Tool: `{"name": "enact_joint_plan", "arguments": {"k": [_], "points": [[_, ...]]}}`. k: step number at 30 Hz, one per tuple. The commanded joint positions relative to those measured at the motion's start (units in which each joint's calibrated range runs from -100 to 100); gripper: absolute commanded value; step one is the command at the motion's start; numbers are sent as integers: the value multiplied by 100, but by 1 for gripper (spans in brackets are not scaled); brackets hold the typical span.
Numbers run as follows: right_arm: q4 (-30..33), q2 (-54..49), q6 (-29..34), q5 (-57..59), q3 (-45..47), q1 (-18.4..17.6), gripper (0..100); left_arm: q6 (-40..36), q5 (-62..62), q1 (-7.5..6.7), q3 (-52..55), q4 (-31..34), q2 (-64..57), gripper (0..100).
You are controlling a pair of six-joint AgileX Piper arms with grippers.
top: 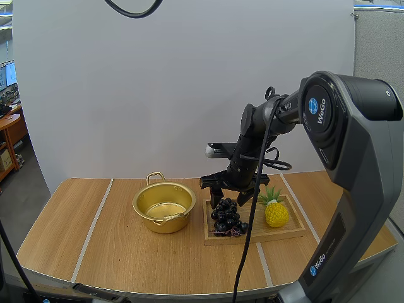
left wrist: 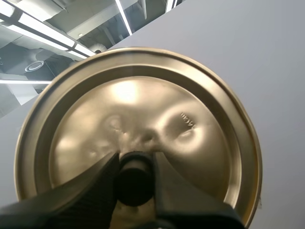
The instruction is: Open the pot, put the grape inside, and close it
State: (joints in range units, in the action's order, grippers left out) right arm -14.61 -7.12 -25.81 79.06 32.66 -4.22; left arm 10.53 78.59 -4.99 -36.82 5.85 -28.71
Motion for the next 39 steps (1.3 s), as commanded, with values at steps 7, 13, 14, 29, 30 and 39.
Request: {"name": "enact_joint_plan", "arguments": {"k": [7, 13, 14, 29, 30, 39], "points": [[112, 644, 0, -417, -42, -3, 100, -35, -192, -23, -66, 48, -50, 0], [207, 944, 0, -588, -42, -3, 100, -35, -192, -23, -66, 48, -50, 0], [219, 975, 0, -606, -42, -3, 100, -35, -192, -23, -66, 48, -50, 0], [515, 1172, 247, -782, -42, -3, 100, -35, -192, -23, -66, 48, -50, 0], [515, 1172, 247, -782, -42, -3, 100, -35, -192, -23, -66, 48, -50, 0], [523, 1145, 255, -558, -42, -138, 0, -35, -192, -23, -66, 48, -50, 0]]}}
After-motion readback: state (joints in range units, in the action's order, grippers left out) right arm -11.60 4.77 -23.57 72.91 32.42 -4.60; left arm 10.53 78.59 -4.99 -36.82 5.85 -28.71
